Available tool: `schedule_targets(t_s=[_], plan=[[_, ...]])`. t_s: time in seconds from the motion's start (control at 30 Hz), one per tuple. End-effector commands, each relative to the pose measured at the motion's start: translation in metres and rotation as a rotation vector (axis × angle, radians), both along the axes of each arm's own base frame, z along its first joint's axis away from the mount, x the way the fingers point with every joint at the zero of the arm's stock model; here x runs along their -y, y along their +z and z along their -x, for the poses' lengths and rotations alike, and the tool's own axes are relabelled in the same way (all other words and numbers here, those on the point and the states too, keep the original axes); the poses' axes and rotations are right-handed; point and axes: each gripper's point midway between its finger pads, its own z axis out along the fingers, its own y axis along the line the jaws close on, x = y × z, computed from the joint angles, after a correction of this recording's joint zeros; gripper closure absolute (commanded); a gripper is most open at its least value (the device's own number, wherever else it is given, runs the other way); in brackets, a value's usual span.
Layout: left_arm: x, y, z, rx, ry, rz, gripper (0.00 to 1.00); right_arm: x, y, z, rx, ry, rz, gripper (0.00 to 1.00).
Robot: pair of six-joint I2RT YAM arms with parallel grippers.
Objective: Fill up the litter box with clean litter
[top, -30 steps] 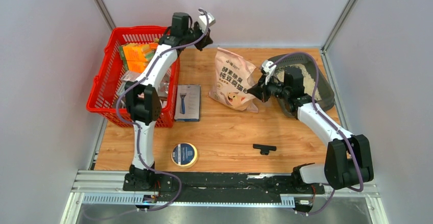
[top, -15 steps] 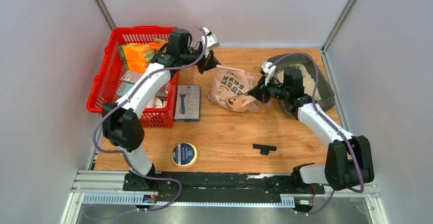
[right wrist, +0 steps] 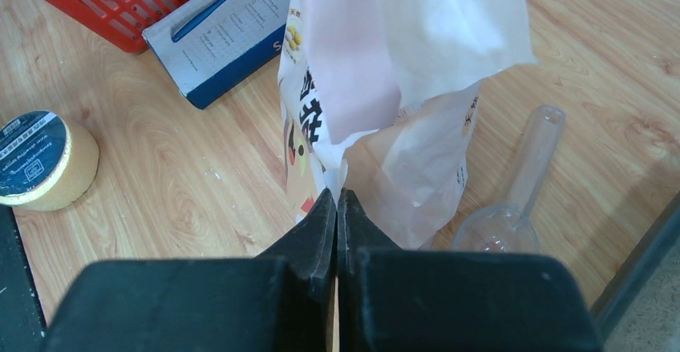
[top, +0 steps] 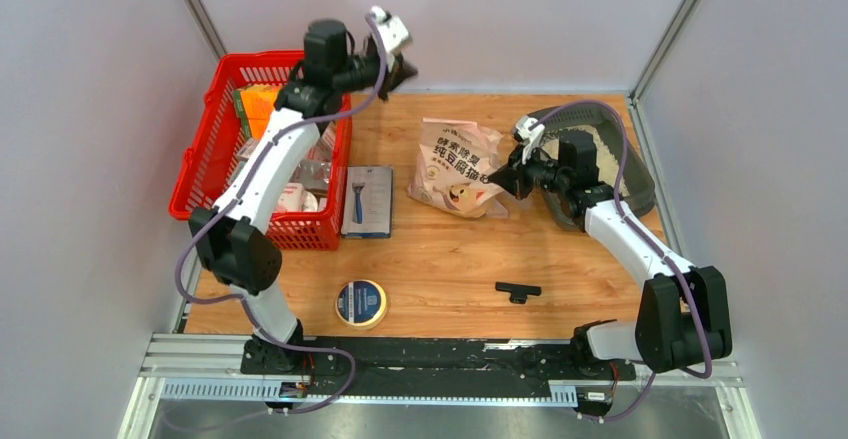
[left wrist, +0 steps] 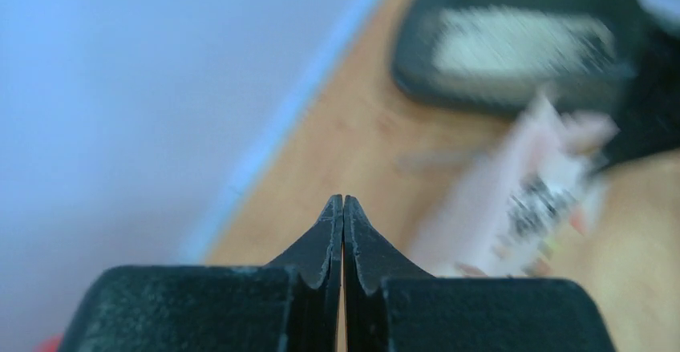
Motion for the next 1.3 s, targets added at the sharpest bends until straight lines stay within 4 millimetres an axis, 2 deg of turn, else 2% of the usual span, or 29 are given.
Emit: schedule_targets(t_s=[0.0,0.03,0.07,0.1,0.13,0.2,0.23,0.33,0.37,0.43,0.5,0.57,0.73,0.77,0.83,0.93,0.97,1.03,1.07,1.17,1.27], plan=[[-0.015,0.098,-0.059,0.215,0.135,0.071,0.87,0.007,0.015,-0.007,0.050,-0.045,-0.020,1.00],[-0.008,0.093,-0.061,0.190,0.100,0.080,0.79,0.007,0.015,-0.008,0.052,-0.053,-0.019,1.00],[0.000,0.072,-0.066,0.120,0.063,0.071,0.70,0.007,0.015,-0.008,0.051,-0.054,-0.021,1.00],[0.006,0.083,-0.061,0.128,0.021,0.091,0.56,0.007,0.016,-0.009,0.054,-0.055,-0.024,1.00],[0.017,0.083,-0.047,0.085,-0.074,0.127,0.50,0.006,0.017,-0.009,0.052,-0.055,-0.027,1.00],[0.023,0.085,-0.026,0.059,-0.165,0.141,0.35,0.006,0.016,-0.008,0.040,-0.057,-0.030,1.00],[0.023,0.089,-0.003,0.060,-0.247,0.132,0.34,0.006,0.018,-0.009,0.045,-0.054,-0.029,1.00],[0.019,0.076,0.036,0.074,-0.356,0.061,0.27,0.008,0.016,-0.007,0.041,-0.053,-0.016,1.00],[0.017,0.069,0.043,0.086,-0.377,0.027,0.27,0.009,0.014,-0.007,0.039,-0.054,-0.011,1.00],[0.017,0.040,0.059,0.137,-0.445,-0.092,0.26,0.009,0.014,-0.006,0.039,-0.055,-0.013,1.00],[0.024,0.017,0.063,0.158,-0.474,-0.172,0.26,0.009,0.012,-0.004,0.027,-0.056,-0.017,1.00],[0.031,0.001,0.058,0.188,-0.485,-0.206,0.26,0.008,0.011,-0.004,0.019,-0.053,-0.023,1.00],[0.053,-0.016,0.030,0.279,-0.420,-0.243,0.26,0.008,0.013,-0.006,0.026,-0.049,-0.019,1.00],[0.055,-0.026,0.027,0.276,-0.416,-0.261,0.29,0.007,0.014,-0.007,0.032,-0.046,-0.017,1.00],[0.059,-0.030,0.026,0.302,-0.414,-0.282,0.33,0.007,0.013,-0.006,0.033,-0.045,-0.015,1.00],[0.057,-0.037,0.031,0.269,-0.409,-0.294,0.46,0.007,0.013,-0.004,0.035,-0.044,-0.016,1.00],[0.056,-0.034,0.033,0.260,-0.408,-0.294,0.57,0.008,0.014,-0.004,0.036,-0.044,-0.016,1.00],[0.051,-0.034,0.039,0.226,-0.408,-0.303,0.69,0.008,0.011,-0.003,0.034,-0.047,-0.016,1.00],[0.050,-0.031,0.042,0.221,-0.406,-0.303,0.81,0.008,0.011,-0.003,0.034,-0.049,-0.016,1.00],[0.044,-0.025,0.056,0.199,-0.417,-0.304,0.99,0.009,0.012,-0.001,0.037,-0.050,-0.016,1.00],[0.038,-0.016,0.076,0.173,-0.440,-0.282,1.00,0.011,0.014,-0.002,0.050,-0.063,-0.012,1.00]])
